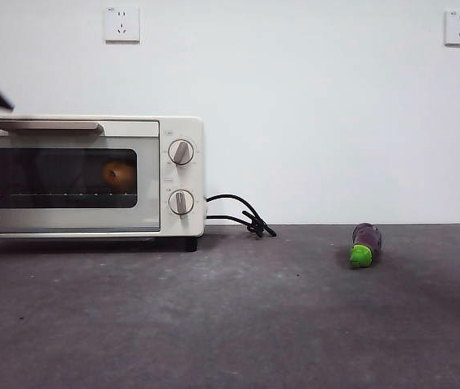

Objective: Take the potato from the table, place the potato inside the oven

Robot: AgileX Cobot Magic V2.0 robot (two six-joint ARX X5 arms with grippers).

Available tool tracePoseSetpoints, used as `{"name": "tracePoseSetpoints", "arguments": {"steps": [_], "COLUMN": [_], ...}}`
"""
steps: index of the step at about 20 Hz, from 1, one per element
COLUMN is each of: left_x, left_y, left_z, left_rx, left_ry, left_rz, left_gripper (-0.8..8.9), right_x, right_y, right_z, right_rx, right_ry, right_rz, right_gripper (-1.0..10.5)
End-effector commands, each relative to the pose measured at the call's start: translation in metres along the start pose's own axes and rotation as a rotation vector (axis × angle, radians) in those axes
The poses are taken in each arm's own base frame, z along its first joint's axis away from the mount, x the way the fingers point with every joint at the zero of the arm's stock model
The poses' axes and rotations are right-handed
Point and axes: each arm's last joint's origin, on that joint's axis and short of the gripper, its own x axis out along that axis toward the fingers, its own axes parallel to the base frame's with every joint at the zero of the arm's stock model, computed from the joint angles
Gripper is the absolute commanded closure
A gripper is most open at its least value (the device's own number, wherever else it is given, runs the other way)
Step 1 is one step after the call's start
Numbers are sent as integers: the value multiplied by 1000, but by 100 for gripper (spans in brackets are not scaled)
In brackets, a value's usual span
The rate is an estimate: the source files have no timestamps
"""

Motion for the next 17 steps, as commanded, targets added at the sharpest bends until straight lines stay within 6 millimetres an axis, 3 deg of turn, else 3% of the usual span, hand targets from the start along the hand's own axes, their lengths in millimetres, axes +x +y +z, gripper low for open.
{"name": "tracePoseSetpoints", "arguments": {"steps": [1,6,10,14,17], "left_x": [-2,-18,-67,-127,-156], "left_y": [-34,-128,-188,-214,-219], "left_z": [-11,-62,-124,-177,-201], "left_rx": [130,458,745,871,927], "left_ry": [2,16,-87,-236,-322], "left_rz": [-8,-103,-45,-68,-104], "left_gripper": [822,818,818,818,818], "right_x": [0,0,0,0,0], "right_y": [0,0,0,0,0], "right_z": [-1,0,0,0,0], "right_rx": [10,10,9,9,9], "right_ry": [-1,-3,-2,-3,-3], "right_rz": [0,-4,-7,-6,-6], "right_gripper": [853,853,853,853,853]}}
